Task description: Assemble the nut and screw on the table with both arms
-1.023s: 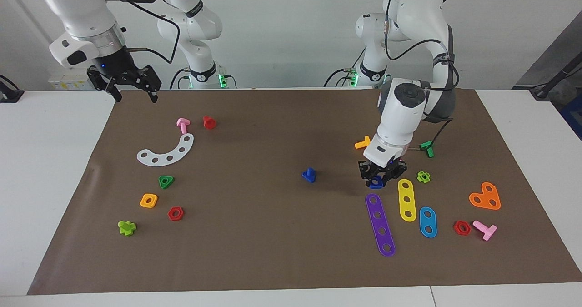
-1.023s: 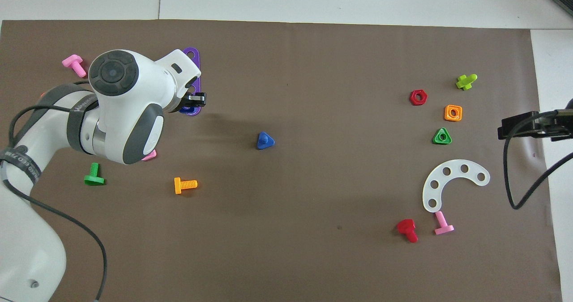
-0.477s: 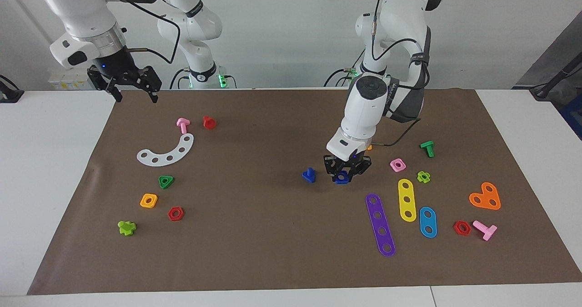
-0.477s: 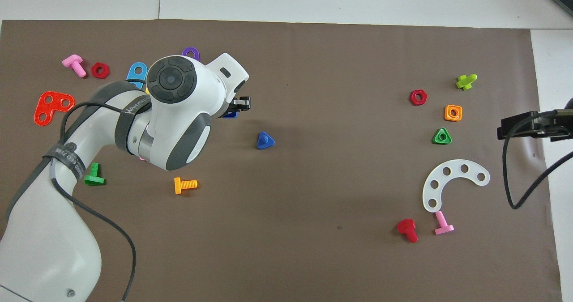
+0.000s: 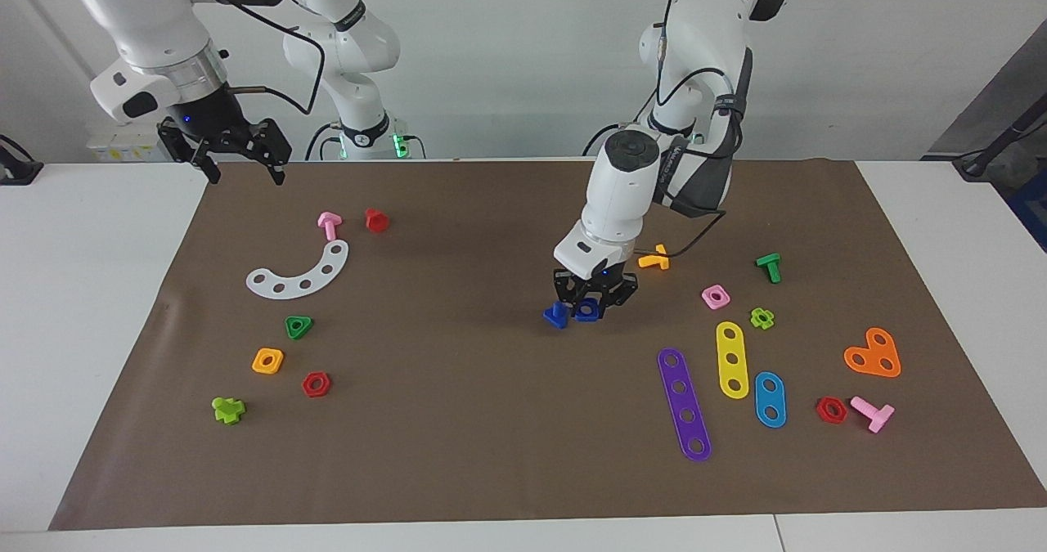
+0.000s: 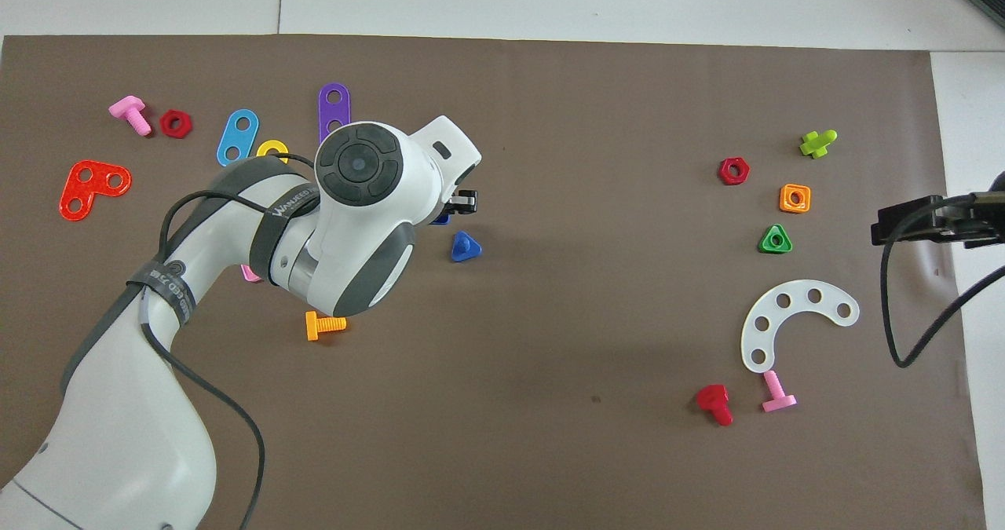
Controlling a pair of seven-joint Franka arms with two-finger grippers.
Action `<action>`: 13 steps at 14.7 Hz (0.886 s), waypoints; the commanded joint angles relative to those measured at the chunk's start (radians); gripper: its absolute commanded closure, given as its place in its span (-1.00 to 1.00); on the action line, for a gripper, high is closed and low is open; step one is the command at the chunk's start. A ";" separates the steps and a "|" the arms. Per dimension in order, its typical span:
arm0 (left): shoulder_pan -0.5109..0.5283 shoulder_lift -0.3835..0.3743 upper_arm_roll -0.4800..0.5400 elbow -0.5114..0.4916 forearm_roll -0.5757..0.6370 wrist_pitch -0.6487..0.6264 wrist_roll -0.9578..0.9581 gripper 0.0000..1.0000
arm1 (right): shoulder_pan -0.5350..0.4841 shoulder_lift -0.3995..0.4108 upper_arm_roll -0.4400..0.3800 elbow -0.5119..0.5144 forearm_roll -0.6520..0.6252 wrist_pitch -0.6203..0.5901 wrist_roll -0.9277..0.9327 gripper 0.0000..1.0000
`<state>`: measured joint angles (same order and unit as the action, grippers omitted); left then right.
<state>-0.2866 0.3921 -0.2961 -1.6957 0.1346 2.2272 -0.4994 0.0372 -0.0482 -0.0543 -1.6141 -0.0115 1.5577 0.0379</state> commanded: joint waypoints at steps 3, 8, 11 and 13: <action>-0.025 0.037 0.011 0.033 0.025 -0.011 -0.024 1.00 | -0.002 -0.019 0.002 -0.018 0.008 -0.002 0.016 -1.00; -0.028 0.036 0.009 0.021 0.022 0.008 -0.025 1.00 | -0.002 -0.019 0.004 -0.018 0.008 -0.002 0.016 -1.00; -0.032 0.037 -0.001 0.016 0.022 0.012 -0.030 1.00 | -0.002 -0.019 0.002 -0.018 0.008 -0.002 0.016 -1.00; -0.032 0.037 -0.001 0.007 0.022 0.026 -0.033 1.00 | -0.002 -0.019 0.002 -0.018 0.008 -0.002 0.016 -1.00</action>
<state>-0.3063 0.4173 -0.3040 -1.6944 0.1352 2.2350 -0.5084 0.0372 -0.0482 -0.0541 -1.6142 -0.0115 1.5577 0.0379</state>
